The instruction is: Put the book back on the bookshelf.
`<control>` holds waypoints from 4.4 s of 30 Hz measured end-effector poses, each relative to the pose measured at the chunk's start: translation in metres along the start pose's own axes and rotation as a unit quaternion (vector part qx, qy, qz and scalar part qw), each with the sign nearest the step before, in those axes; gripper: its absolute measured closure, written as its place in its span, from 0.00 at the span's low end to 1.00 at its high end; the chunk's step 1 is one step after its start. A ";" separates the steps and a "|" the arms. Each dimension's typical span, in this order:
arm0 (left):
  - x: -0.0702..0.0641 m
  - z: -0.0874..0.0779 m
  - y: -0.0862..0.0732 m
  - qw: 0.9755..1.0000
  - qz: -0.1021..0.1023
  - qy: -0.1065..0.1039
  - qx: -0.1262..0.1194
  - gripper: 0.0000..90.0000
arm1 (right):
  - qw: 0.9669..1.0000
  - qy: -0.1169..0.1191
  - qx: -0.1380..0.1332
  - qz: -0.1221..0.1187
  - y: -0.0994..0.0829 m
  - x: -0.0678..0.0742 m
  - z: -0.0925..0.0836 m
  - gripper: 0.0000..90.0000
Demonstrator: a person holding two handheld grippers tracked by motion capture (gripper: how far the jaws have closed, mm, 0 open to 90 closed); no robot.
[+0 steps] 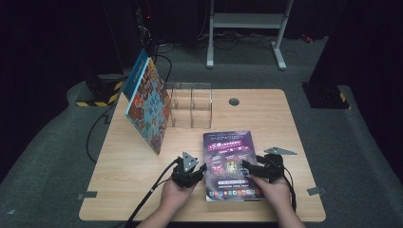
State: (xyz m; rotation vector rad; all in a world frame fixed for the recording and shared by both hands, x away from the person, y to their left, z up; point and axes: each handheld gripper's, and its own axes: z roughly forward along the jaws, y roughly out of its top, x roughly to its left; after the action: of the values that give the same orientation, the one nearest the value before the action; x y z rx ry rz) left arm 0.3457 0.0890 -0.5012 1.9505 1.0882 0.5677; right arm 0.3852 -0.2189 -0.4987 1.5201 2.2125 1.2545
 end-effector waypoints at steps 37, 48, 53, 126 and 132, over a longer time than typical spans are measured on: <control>0.009 0.000 0.000 1.000 -0.010 -0.011 -0.013 0.64 | 0.998 0.010 -0.048 -0.041 -0.012 0.042 -0.043 0.88; 0.012 -0.009 -0.001 1.000 -0.008 -0.012 -0.018 0.63 | 0.996 0.024 -0.064 -0.061 -0.003 0.061 -0.046 0.93; 0.015 -0.013 -0.001 1.000 -0.013 -0.010 -0.022 0.63 | 0.995 0.033 -0.059 -0.069 -0.002 0.062 -0.046 0.94; -0.024 -0.053 0.129 0.985 -0.046 0.020 -0.165 0.47 | 0.948 -0.032 -0.276 -0.157 0.007 0.154 -0.025 0.93; -0.023 -0.055 0.125 0.985 -0.048 0.025 -0.166 0.59 | 0.949 -0.034 -0.266 -0.163 0.008 0.160 -0.020 0.91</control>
State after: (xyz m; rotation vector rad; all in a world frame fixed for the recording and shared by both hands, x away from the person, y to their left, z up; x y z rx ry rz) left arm 0.3557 0.0562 -0.3675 1.5940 1.0385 0.6989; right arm 0.3054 -0.0946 -0.4329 0.9340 1.7762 1.4939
